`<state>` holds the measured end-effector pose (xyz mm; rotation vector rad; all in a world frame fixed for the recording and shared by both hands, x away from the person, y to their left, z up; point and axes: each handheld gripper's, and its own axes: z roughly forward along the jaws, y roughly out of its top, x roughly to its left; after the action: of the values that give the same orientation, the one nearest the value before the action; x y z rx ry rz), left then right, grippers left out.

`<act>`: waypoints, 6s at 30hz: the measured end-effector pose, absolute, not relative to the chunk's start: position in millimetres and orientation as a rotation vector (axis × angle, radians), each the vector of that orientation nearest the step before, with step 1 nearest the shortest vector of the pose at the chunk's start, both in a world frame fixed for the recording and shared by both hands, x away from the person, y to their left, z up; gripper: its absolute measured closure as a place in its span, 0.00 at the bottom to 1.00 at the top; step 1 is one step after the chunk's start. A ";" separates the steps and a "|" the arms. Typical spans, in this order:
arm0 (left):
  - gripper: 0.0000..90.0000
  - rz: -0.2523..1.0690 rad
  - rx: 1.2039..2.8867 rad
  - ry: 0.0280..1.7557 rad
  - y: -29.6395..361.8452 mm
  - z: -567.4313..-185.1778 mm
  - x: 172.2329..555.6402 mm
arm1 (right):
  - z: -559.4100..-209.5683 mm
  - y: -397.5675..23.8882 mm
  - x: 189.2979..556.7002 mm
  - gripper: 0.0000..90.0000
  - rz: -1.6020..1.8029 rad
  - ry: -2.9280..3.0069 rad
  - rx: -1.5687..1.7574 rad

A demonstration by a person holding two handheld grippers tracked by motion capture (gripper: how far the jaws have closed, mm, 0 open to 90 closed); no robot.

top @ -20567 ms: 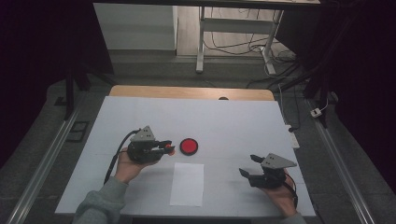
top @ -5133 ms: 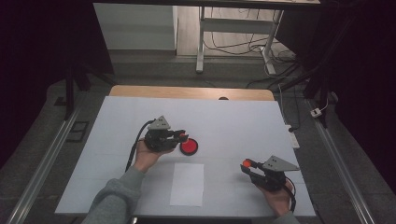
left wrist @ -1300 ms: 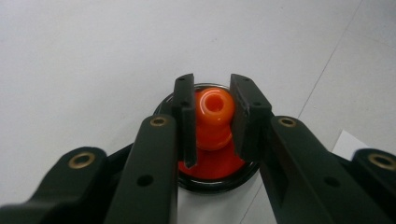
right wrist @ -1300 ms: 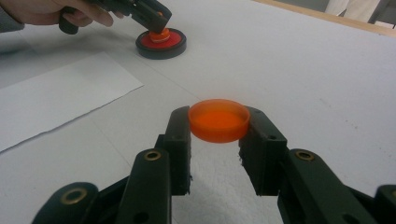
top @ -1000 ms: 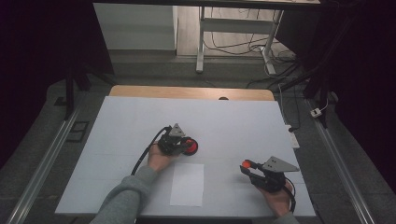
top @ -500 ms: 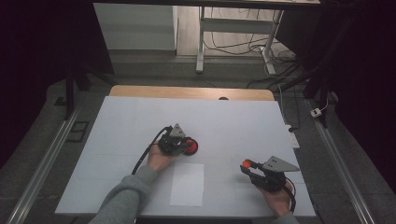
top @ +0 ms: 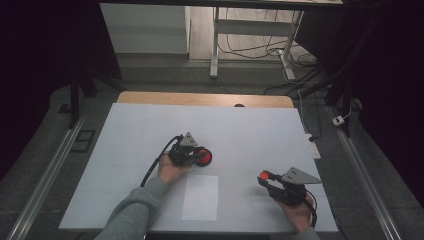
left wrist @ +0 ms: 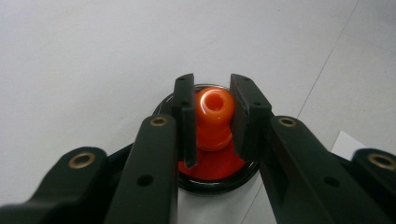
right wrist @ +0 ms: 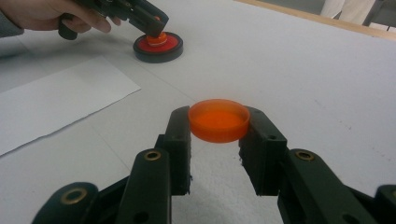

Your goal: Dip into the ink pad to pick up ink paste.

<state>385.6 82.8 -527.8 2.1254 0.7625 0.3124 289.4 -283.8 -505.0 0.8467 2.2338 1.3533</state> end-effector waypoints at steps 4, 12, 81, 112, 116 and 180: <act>0.82 0.335 2.130 0.743 82.2 -528.3 384.2 | -505.0 -283.8 289.5 0.72 1.353 2.233 0.846; 0.82 0.323 2.123 0.745 83.4 -528.8 385.0 | -504.3 -283.9 288.9 0.72 1.356 2.229 0.845; 0.81 0.291 2.120 0.756 80.4 -527.2 392.1 | -504.6 -286.1 290.3 0.72 1.359 2.227 0.849; 0.82 0.323 2.091 0.745 80.2 -532.5 388.9 | -502.3 -284.0 287.6 0.72 1.365 2.218 0.841; 0.82 0.315 2.083 0.746 81.6 -533.1 389.0 | -502.0 -284.8 287.8 0.72 1.364 2.216 0.842; 0.81 0.244 1.967 0.655 99.7 -491.3 376.2 | -500.9 -288.7 288.6 0.72 1.376 2.201 0.850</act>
<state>376.2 99.7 -491.3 1.9672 0.6549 0.2441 288.6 -288.7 -500.9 0.8503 2.2010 1.3765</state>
